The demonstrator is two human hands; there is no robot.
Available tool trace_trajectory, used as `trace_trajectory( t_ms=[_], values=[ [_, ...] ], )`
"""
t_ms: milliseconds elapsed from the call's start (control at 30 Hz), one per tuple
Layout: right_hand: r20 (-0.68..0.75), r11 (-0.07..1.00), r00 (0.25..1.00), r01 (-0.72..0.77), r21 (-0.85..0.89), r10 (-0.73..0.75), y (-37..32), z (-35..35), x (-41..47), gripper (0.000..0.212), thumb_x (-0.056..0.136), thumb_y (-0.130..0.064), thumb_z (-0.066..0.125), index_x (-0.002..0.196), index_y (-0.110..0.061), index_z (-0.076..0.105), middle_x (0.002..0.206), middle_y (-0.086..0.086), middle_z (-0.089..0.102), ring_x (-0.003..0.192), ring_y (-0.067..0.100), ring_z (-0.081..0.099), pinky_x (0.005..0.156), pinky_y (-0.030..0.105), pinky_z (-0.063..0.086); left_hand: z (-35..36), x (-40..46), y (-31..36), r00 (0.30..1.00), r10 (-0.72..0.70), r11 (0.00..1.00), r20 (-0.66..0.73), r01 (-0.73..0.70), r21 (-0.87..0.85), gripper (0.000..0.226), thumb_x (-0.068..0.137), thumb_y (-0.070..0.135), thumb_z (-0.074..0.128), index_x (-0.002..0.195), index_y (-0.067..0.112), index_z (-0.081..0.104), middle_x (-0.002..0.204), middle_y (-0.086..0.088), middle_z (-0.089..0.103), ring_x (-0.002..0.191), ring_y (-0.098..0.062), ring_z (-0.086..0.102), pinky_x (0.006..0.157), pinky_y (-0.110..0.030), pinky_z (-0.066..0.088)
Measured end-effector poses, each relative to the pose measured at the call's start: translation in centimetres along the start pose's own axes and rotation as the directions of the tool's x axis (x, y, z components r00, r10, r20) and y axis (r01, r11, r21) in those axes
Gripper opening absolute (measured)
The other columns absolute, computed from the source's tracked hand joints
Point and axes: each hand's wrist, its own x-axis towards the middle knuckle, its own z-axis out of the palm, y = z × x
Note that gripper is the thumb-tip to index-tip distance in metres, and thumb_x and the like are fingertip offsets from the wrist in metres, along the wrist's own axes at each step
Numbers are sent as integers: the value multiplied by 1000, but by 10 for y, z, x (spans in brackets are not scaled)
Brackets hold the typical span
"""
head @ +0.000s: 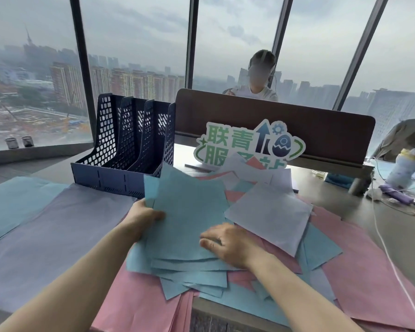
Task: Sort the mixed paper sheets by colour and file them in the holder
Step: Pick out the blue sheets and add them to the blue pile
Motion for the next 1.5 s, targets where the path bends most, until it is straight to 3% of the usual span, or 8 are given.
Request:
trace_trajectory(
  t_ms=[167, 300, 367, 467, 600, 800, 1333, 1500],
  values=[
    [-262, 774, 806, -336, 537, 531, 7, -27, 13, 66, 95, -46, 58, 150, -16, 39, 141, 5, 55, 128, 20, 51, 101, 29, 38, -16, -11, 32, 960, 266, 960, -92, -272, -60, 30, 76, -17, 66, 86, 11, 71, 72, 2, 74, 68, -18, 68, 60, -28, 58],
    [-122, 407, 762, -197, 892, 636, 3, -68, 36, 102, 70, -71, 68, 151, -18, 35, 139, 0, 53, 122, 21, 54, 106, 40, 43, -32, -27, 72, 913, 392, 891, -116, -408, -199, 15, 79, -1, 71, 79, 13, 74, 68, 1, 72, 55, -13, 65, 57, -29, 58],
    [-117, 308, 816, -78, 948, 567, -1, -84, 43, 79, 73, -63, 73, 137, -21, 52, 132, 0, 62, 107, 19, 63, 85, 35, 56, -27, -36, 88, 888, 448, 859, -101, -459, -229, 3, 79, 10, 71, 78, 12, 72, 66, -1, 68, 52, -13, 62, 55, -29, 56],
    [-361, 362, 748, 172, 916, 557, -12, -104, 42, 8, 91, -16, 67, 99, -18, 65, 97, 2, 74, 80, 14, 67, 64, 23, 53, -11, -42, 100, 870, 478, 829, -124, -493, -262, 8, 79, 19, 71, 77, 12, 69, 68, -5, 64, 54, -16, 59, 55, -28, 53],
    [-657, 700, 532, 157, 697, 535, -17, -110, 28, 20, 88, -3, 58, 81, -20, 51, 65, -10, 48, 53, 1, 41, 50, 15, 34, 16, -43, 103, 868, 494, 838, -53, -491, -239, 10, 81, 0, 74, 80, 10, 72, 67, 3, 72, 60, -11, 67, 61, -28, 57],
    [-739, 693, 452, 303, 654, 500, -22, -103, 8, 24, 89, 2, 54, 104, -16, 55, 87, -13, 64, 72, 1, 56, 66, 14, 44, 58, -44, 106, 878, 477, 821, -33, -458, -340, 16, 76, -2, 76, 90, 6, 72, 79, 0, 75, 69, -14, 69, 68, -30, 58],
    [-636, 688, 519, 119, 716, 571, 1, -68, -1, 24, 89, -5, 55, 105, -22, 58, 83, -18, 68, 72, 1, 59, 69, 23, 46, 76, -25, 50, 872, 481, 836, -89, -487, -253, 46, 68, 32, 83, 108, 25, 64, 104, -3, 74, 99, -25, 70, 90, -45, 55],
    [-606, 696, 542, 53, 716, 582, 4, -38, -10, 16, 95, -5, 50, 95, -18, 58, 72, -14, 65, 62, 3, 53, 64, 25, 42, 93, -31, 20, 900, 426, 879, -88, -435, -193, 28, 68, 32, 77, 85, 11, 71, 81, -4, 74, 75, -20, 66, 77, -53, 55]
  ],
)
